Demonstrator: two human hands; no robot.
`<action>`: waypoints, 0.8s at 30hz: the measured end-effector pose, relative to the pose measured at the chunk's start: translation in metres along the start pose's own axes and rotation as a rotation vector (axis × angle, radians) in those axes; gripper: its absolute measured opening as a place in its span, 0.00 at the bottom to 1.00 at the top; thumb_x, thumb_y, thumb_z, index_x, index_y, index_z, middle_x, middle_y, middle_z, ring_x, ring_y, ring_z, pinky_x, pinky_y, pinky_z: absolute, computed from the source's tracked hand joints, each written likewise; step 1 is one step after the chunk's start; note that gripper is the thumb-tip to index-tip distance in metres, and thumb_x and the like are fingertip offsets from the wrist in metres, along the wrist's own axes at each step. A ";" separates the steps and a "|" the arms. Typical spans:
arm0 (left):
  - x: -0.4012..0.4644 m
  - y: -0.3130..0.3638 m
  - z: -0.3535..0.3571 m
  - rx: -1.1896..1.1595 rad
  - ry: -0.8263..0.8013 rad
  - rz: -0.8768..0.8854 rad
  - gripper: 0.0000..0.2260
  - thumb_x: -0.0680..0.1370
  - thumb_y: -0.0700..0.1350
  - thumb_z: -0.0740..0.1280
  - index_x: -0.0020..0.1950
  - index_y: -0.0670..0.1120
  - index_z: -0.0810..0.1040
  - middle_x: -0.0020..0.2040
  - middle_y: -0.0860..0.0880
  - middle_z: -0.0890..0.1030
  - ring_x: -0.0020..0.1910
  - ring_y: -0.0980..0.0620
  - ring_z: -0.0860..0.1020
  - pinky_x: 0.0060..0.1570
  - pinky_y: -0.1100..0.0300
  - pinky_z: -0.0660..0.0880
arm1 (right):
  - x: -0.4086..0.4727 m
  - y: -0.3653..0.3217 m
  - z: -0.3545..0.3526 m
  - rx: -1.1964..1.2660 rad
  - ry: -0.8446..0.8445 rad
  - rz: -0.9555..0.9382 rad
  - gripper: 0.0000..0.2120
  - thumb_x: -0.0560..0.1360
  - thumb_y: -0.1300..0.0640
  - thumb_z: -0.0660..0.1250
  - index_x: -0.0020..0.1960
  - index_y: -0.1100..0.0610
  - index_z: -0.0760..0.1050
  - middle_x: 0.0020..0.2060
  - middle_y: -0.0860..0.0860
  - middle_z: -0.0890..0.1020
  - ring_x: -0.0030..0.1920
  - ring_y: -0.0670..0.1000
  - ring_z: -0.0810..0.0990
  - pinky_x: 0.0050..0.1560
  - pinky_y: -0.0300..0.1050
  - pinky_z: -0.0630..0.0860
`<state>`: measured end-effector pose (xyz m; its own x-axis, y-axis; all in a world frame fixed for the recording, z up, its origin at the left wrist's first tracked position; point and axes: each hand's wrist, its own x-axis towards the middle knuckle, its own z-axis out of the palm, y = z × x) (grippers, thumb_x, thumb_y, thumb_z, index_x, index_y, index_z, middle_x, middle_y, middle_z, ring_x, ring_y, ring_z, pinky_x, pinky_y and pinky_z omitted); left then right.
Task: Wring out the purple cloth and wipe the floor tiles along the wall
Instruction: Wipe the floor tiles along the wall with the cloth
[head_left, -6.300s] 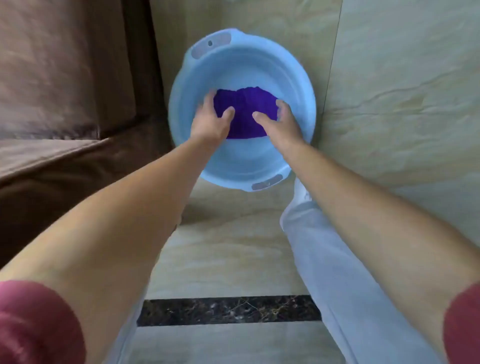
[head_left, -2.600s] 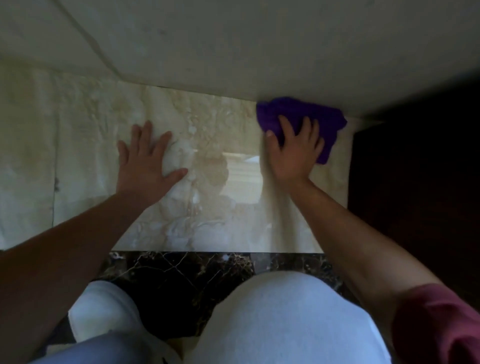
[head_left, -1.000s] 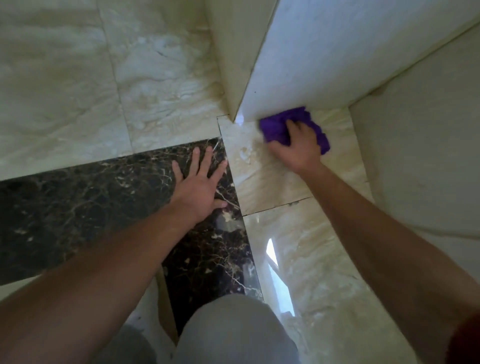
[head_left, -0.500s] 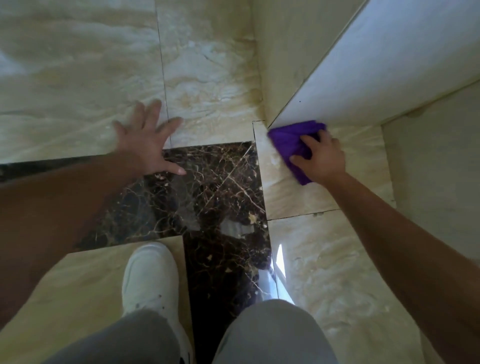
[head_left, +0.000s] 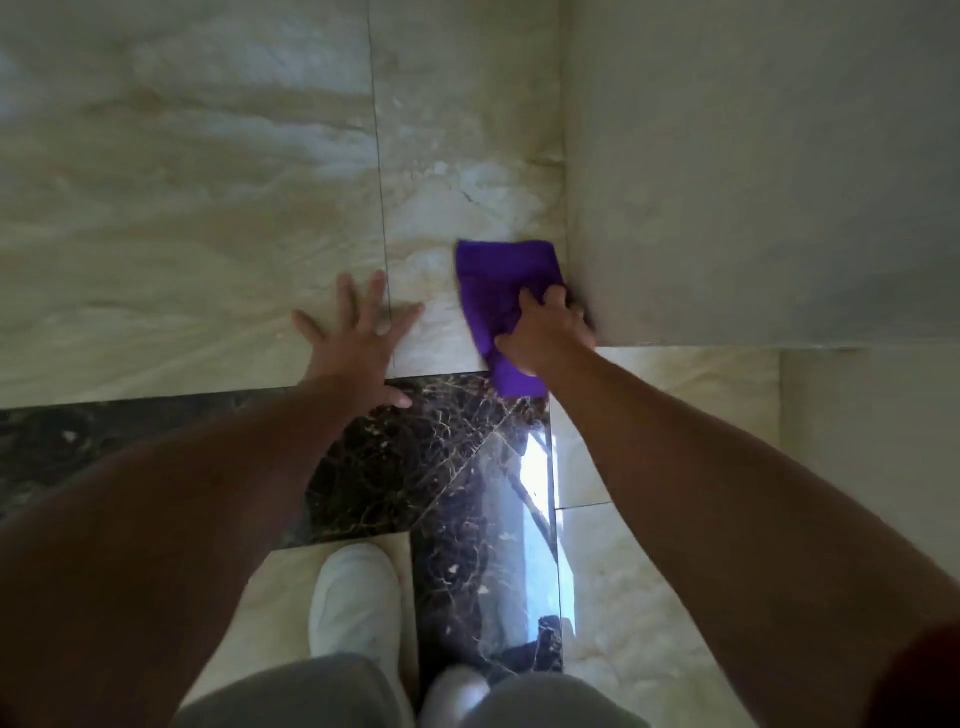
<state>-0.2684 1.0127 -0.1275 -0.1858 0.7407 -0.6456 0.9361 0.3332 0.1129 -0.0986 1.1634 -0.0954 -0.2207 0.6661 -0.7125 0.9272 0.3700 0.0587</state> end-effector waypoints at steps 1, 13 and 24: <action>0.006 -0.009 -0.009 0.021 0.011 -0.020 0.57 0.64 0.68 0.74 0.80 0.63 0.39 0.81 0.45 0.30 0.79 0.31 0.34 0.63 0.15 0.52 | 0.002 -0.005 -0.005 -0.016 -0.033 0.018 0.34 0.78 0.44 0.64 0.79 0.51 0.55 0.76 0.56 0.58 0.73 0.63 0.64 0.67 0.56 0.68; 0.071 -0.109 -0.050 -0.127 -0.119 -0.102 0.55 0.64 0.68 0.74 0.76 0.71 0.35 0.78 0.48 0.24 0.77 0.32 0.31 0.64 0.16 0.53 | 0.012 -0.033 0.036 0.106 0.022 0.116 0.47 0.75 0.43 0.65 0.81 0.59 0.41 0.80 0.64 0.43 0.77 0.72 0.50 0.77 0.60 0.55; 0.095 -0.061 -0.148 -0.137 -0.010 -0.134 0.57 0.57 0.76 0.71 0.75 0.70 0.38 0.83 0.49 0.37 0.81 0.35 0.40 0.64 0.18 0.48 | 0.055 -0.039 -0.013 0.362 0.133 0.063 0.39 0.78 0.40 0.60 0.82 0.50 0.48 0.82 0.56 0.44 0.81 0.63 0.44 0.78 0.57 0.49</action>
<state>-0.3873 1.1489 -0.0837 -0.3028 0.6789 -0.6689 0.8533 0.5057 0.1270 -0.1510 1.1939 -0.1274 -0.1748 0.7672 -0.6172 0.9818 0.0889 -0.1675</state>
